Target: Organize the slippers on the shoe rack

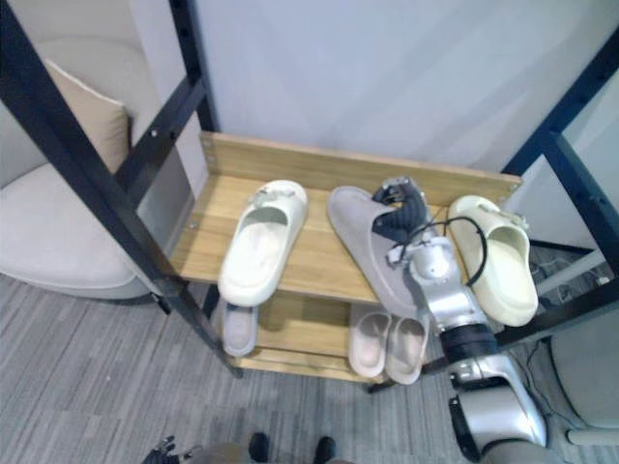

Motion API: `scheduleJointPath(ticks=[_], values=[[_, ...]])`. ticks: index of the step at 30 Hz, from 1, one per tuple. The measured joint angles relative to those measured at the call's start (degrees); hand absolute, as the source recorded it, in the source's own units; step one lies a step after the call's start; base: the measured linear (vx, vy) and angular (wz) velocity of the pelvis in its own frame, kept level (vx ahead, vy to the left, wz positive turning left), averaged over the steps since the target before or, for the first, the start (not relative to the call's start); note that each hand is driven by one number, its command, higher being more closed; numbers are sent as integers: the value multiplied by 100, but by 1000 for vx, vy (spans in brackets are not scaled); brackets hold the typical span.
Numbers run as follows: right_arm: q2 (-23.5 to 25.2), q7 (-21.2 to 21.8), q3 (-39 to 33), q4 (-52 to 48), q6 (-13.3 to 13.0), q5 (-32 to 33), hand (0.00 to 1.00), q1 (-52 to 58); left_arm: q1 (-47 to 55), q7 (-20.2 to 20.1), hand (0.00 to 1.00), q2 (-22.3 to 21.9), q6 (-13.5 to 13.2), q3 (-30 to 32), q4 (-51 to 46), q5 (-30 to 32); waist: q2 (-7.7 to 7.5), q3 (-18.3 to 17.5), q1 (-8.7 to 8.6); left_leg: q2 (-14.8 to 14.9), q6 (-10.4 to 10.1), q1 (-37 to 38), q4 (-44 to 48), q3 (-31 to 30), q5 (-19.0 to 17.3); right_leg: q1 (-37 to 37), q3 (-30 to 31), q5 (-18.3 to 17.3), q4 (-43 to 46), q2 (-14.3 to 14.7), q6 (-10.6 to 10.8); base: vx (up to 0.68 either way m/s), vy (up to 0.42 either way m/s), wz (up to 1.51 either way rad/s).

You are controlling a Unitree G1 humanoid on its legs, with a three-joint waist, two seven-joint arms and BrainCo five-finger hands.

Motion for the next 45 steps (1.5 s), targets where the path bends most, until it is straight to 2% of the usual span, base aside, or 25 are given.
scheduleJointPath(ticks=[9, 15, 23, 29, 31, 38, 40, 42, 45], values=[[42, 12, -64, -837, -54, 112, 100, 644, 1, 2, 0, -14, 2, -1, -2, 0, 26, 21, -25, 4, -1, 92, -10, -2, -1, 79, -17, 0, 4, 4, 0, -8, -3, 0], [139, 14, -496, -1423, -71, 288, 100, 1078, 7, 2, 0, -25, 2, 1, 0, -1, 51, 14, -54, 2, -1, 95, 5, 17, -1, 80, -3, 0, 8, 0, 0, -23, -7, -1], [534, -26, -995, -2535, -307, 511, 100, 1628, 13, 4, 0, -92, 7, 2, 63, -3, 194, -36, -160, 5, -2, 130, 76, 8, -2, 155, -1, 5, 2, -1, -5, -26, -7, 1], [790, 15, -1344, -3295, -599, 1044, 100, 2096, 31, -5, 0, -158, 9, -3, 129, 6, 330, -121, -220, 9, -3, 208, 84, 31, -2, 231, 15, 16, -1, -4, -5, -34, -3, -2], [924, 123, -1356, -3451, -651, 1347, 100, 2190, 56, -5, 0, -172, 5, -4, 163, 6, 365, -141, -289, 13, -5, 286, 83, 46, -3, 305, 29, 16, -9, -2, -4, -31, -1, -4], [1156, 730, -1274, -3726, -748, 2113, 100, 2626, 34, -7, 0, -171, -3, -60, 246, 11, 406, -175, -313, 37, -17, 406, 83, 121, -11, 396, 79, 39, -40, 11, -15, -36, -1, -6], [1155, 862, -1116, -3798, -747, 2287, 100, 2744, 35, -12, 0, -173, -5, -71, 256, 12, 423, -186, -316, 38, -16, 420, 83, 130, -10, 409, 87, 47, -57, 10, -13, 0, 0, 0], [1157, 1183, -628, -3929, -745, 2473, 100, 2979, 23, -13, 0, -173, -19, -103, 344, 12, 466, -209, -322, 43, -34, 515, 82, 137, -22, 534, 87, 68, -110, 14, -12, 0, 0, 0], [1152, 1463, -215, -3932, -740, 2478, 100, 3138, 21, -18, 0, -166, -49, -179, 367, 15, 500, -217, -316, 56, -62, 633, 78, 137, -39, 652, 83, 60, -104, 24, -16, 0, 0, 0]])
